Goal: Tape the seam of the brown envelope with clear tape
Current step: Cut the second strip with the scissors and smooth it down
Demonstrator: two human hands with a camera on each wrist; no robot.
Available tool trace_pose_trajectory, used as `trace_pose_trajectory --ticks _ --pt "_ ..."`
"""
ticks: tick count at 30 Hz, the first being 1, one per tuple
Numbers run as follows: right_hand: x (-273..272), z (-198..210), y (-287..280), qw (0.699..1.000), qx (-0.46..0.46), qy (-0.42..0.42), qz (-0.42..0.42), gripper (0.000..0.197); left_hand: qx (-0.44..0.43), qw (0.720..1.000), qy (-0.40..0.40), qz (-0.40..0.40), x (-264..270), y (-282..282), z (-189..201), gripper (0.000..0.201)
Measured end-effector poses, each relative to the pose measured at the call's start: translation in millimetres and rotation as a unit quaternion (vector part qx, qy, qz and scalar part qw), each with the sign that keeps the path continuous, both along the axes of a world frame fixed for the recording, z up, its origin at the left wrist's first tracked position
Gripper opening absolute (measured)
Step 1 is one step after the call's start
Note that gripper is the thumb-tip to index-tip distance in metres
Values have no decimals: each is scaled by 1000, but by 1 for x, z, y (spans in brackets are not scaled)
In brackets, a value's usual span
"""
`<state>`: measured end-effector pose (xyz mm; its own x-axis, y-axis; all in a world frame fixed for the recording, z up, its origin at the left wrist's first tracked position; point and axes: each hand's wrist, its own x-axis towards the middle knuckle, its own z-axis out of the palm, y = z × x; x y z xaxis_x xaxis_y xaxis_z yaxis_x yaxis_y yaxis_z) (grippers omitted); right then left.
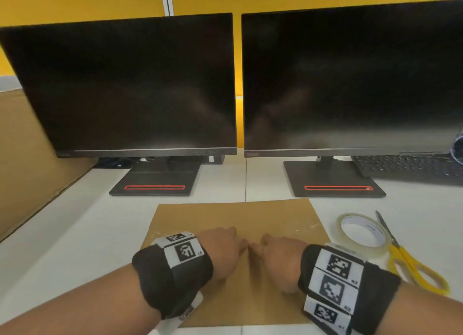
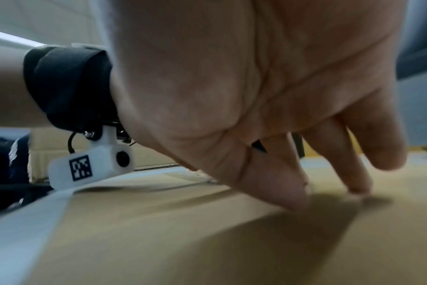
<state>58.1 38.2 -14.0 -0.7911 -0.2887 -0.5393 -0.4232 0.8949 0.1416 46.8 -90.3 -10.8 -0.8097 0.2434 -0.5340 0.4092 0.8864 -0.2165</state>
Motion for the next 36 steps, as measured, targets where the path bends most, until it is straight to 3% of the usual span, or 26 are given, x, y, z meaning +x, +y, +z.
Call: trace_pose_trajectory --ticks 2,7,16,22,32,36 --pt "-5 8 2 1000 -15 -4 14 66 -1 1000 -1 -4 0 -5 1 73" --pt "-8 21 3 998 -58 -1 -2 60 -3 1000 -18 -2 3 -26 6 68" --pt "-12 21 4 996 -79 -37 -36 57 8 999 -8 34 6 -62 8 68" --pt "-15 17 6 995 -87 -11 -44 61 32 994 -2 104 2 -81 4 71" --pt "-20 14 7 993 -100 -1 -68 47 107 978 39 176 -8 -106 -6 62" --pt "-21 8 23 989 -120 -6 -90 57 103 976 54 185 -12 -102 -10 50"
